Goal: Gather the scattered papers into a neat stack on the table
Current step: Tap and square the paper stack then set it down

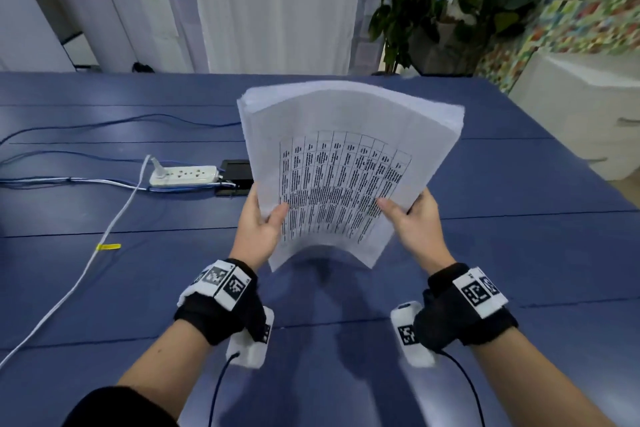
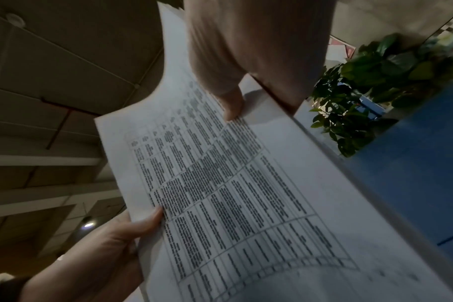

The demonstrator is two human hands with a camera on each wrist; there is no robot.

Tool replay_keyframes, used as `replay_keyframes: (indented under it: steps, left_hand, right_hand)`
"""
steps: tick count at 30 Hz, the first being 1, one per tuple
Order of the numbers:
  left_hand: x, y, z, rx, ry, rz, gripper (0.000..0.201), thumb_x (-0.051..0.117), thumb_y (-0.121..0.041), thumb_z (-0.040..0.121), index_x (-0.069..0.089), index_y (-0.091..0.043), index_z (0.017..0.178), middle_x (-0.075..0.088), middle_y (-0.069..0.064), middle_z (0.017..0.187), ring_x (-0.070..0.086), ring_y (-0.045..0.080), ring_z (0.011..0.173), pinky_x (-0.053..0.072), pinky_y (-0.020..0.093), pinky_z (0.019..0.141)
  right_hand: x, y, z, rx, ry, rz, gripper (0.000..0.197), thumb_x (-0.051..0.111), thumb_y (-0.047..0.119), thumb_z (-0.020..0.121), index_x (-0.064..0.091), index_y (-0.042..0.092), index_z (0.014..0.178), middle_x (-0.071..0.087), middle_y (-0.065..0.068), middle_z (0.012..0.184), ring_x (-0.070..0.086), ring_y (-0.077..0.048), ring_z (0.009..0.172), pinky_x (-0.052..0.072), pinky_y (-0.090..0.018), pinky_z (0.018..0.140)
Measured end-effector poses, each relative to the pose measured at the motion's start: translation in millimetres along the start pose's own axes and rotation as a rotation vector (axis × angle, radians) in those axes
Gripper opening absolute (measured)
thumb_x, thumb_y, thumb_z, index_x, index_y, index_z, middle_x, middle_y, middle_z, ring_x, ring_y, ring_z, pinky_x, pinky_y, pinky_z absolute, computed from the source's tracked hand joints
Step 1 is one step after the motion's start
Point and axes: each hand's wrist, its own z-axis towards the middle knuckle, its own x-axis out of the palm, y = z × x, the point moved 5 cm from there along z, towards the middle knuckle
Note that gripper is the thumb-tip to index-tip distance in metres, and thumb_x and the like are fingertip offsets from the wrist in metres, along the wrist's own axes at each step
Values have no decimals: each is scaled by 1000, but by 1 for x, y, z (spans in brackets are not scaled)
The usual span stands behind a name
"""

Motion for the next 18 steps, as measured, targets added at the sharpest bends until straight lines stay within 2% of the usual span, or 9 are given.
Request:
replay_keyframes:
  steps: [1,3,5,8,11,13,15,17,18]
  left_hand:
    - [-1,1,0,-16,2,-18,43,49,5,90,38,-6,130,55,7,124,61,-8,96,48,9,85]
    - [-2,-2,1,-27,13,-34,47,55,6,87,40,1,131,59,11,119,65,-11,84,50,6,74]
    - [-2,-16,4,18,10,-42,50,63,4,81,44,-1,128,61,9,117,66,-6,87,51,9,76]
    - [-4,-48,12,133,-38,-53,52,75,1,71,49,-20,110,63,-4,106,65,-2,89,53,15,76]
    - [-5,-76,20,212,-45,-118,59,74,6,69,45,-20,113,61,-8,102,64,-7,84,52,12,72]
    - [-6,-81,25,203,1,-117,65,78,2,67,47,-23,118,61,-5,108,63,-7,87,52,13,75]
    - [-4,-73,27,146,79,-74,66,79,-1,66,50,-16,123,63,-1,111,65,-2,91,54,17,81]
    - [-2,-60,23,62,134,-34,60,77,1,69,52,-6,123,67,2,108,67,-1,90,55,24,87]
    - [-3,-54,20,25,146,-11,53,77,0,70,56,-8,118,68,0,105,67,-2,88,55,24,88]
  right_hand:
    - [0,-1,1,2,3,-13,36,64,-7,82,53,17,106,65,4,104,65,10,85,51,-9,78]
    - [0,2,5,7,19,-22,38,68,-6,78,56,3,112,66,-4,106,66,5,86,53,-13,79]
    - [1,11,10,-15,26,-1,44,71,-6,75,53,-3,115,67,-3,103,67,4,84,54,-15,78]
    - [1,33,20,-79,9,22,46,74,-6,71,52,7,109,65,6,98,66,7,79,55,-15,75]
    - [0,44,27,-112,-5,50,43,76,-4,70,54,10,105,66,7,95,67,6,77,55,-15,70]
    - [-1,42,31,-100,-24,55,42,77,-1,70,57,6,106,68,6,94,68,3,77,56,-16,69]
    - [0,34,32,-69,-32,45,39,78,2,69,62,3,104,72,8,87,69,0,76,55,-17,67]
    - [1,23,31,-19,-29,59,30,78,2,68,66,4,96,74,10,76,70,-2,74,55,-18,66]
    - [1,19,31,3,-27,70,26,78,2,68,68,5,92,75,11,74,70,-4,74,55,-20,67]
